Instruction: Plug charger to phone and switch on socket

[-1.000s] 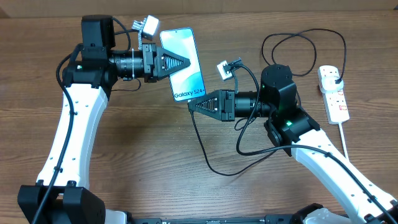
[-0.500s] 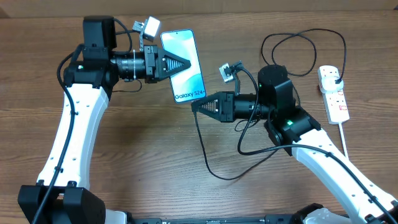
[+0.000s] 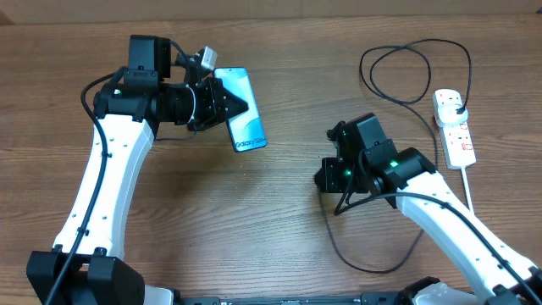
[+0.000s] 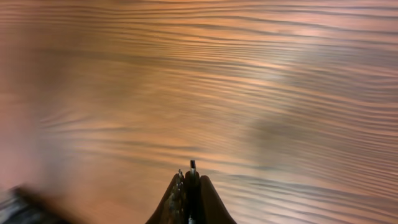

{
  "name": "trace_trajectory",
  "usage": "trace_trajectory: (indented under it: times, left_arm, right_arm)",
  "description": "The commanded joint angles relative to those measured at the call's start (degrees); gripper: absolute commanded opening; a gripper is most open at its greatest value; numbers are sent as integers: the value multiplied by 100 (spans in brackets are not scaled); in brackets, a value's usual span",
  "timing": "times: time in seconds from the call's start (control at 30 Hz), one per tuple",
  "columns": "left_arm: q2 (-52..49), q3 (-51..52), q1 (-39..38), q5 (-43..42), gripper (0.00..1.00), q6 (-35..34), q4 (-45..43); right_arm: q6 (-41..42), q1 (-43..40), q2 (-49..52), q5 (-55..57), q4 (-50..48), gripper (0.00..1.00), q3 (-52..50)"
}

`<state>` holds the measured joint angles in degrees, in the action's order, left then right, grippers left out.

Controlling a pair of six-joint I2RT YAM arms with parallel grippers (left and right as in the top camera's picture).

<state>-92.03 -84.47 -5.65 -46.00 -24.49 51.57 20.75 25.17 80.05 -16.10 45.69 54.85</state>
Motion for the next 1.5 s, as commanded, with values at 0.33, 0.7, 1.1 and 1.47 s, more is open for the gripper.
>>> trace_trajectory:
  times: [0.33,0.7,1.1,1.47]
  left_arm:
    - [103,-9,-7,1792,4,527,627]
    - [96,90,-72,2100,4,527,776]
    - [96,310,-157,2111,4,522,603]
    - [96,310,-157,2092,4,520,605]
  right_arm:
    - [-127,-15,1325,1027,-457,4,70]
    - [-127,-15,1528,1034,-706,4,70]
    - [-107,-15,1530,1502,-699,4,-98]
    - [-111,-15,1530,1521,-911,22,-466]
